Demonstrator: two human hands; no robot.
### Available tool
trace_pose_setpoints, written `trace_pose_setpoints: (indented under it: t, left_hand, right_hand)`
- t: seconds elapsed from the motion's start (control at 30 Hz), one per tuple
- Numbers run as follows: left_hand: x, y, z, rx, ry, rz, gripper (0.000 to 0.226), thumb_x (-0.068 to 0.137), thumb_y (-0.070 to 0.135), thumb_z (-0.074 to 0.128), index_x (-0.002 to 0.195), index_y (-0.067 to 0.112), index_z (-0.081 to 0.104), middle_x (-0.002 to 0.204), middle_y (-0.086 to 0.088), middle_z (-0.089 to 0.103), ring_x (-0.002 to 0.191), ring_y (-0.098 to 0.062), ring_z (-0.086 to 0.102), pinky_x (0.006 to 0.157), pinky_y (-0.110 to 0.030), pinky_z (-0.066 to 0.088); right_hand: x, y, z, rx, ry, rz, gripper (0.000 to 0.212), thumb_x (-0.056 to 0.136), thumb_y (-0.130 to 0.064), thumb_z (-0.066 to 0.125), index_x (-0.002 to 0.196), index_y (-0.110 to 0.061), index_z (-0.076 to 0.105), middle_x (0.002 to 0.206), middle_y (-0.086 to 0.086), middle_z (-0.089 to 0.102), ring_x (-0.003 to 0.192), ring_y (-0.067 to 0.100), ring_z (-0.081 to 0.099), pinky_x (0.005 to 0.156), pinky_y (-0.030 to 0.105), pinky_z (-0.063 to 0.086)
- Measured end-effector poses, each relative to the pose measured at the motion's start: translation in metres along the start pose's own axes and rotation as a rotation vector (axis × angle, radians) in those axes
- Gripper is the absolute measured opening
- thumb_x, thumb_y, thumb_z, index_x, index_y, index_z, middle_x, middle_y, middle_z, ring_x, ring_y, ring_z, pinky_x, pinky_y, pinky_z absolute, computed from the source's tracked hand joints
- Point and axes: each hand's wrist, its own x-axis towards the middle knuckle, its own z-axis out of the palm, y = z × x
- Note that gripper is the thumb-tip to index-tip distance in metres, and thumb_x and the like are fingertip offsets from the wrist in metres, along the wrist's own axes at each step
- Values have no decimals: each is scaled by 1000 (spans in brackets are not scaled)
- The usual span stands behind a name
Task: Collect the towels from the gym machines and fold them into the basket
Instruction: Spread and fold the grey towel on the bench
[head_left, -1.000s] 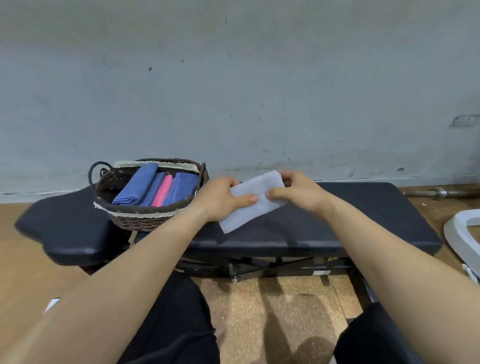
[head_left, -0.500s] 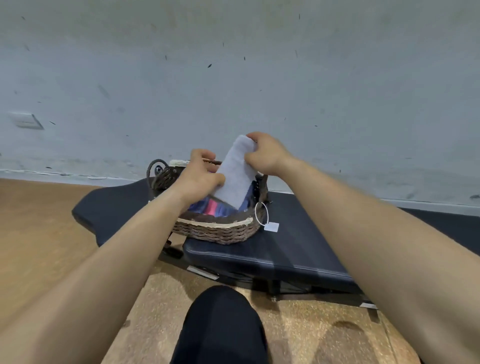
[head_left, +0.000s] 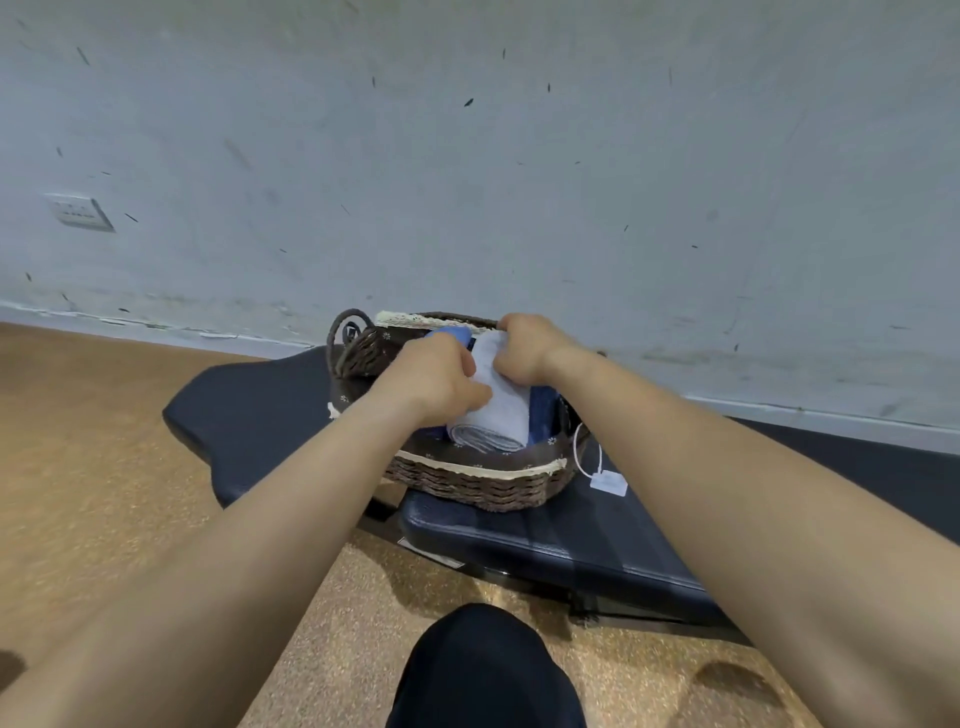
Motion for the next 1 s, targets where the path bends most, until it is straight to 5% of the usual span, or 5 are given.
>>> trace_pose_setpoints:
  t: [0.17, 0.37, 0.63, 0.83, 1.0]
  left_hand:
    - [16, -6, -38, -133, 145, 119, 16, 90, 13, 60, 96, 24, 70, 91, -1, 74, 81, -21, 71, 75, -33, 58]
    - [47, -47, -19, 367, -157, 248, 52, 102, 27, 47, 152, 25, 34, 157, 1, 37, 140, -24, 41, 111, -35, 35]
    - [50, -62, 2, 491, -412, 237, 62, 107, 37, 32, 158, 27, -1, 165, 6, -10, 153, -18, -3, 123, -39, 9]
    - [49, -54, 3, 524, -381, 198, 61, 106, 37, 35, 158, 30, 3, 166, 5, -4, 153, -21, 5, 123, -42, 14]
    - [30, -36, -10, 460, -170, 172, 51, 99, 40, 50, 148, 28, 41, 151, -6, 45, 132, -29, 47, 108, -40, 39]
  right_hand:
    - [-23, 1, 2, -117, 256, -244, 35, 87, -30, 59, 122, -23, 57, 127, 5, 52, 121, 30, 46, 95, 41, 44]
    - [-44, 8, 3, -428, -86, -339, 77, 94, -69, 36, 154, -22, 32, 163, 7, 24, 147, 29, 27, 117, 45, 28]
    - [-34, 6, 26, -518, -345, -213, 100, 90, -79, 31, 158, -21, -16, 164, 6, -23, 154, 23, -13, 124, 48, 2]
    - [-29, 1, 23, -486, -383, -180, 102, 90, -77, 37, 158, -20, -15, 165, 5, -21, 154, 27, -10, 123, 53, 6]
    - [-43, 0, -3, -391, -222, -227, 88, 90, -75, 38, 156, -18, 26, 165, 7, 21, 147, 29, 29, 115, 48, 30]
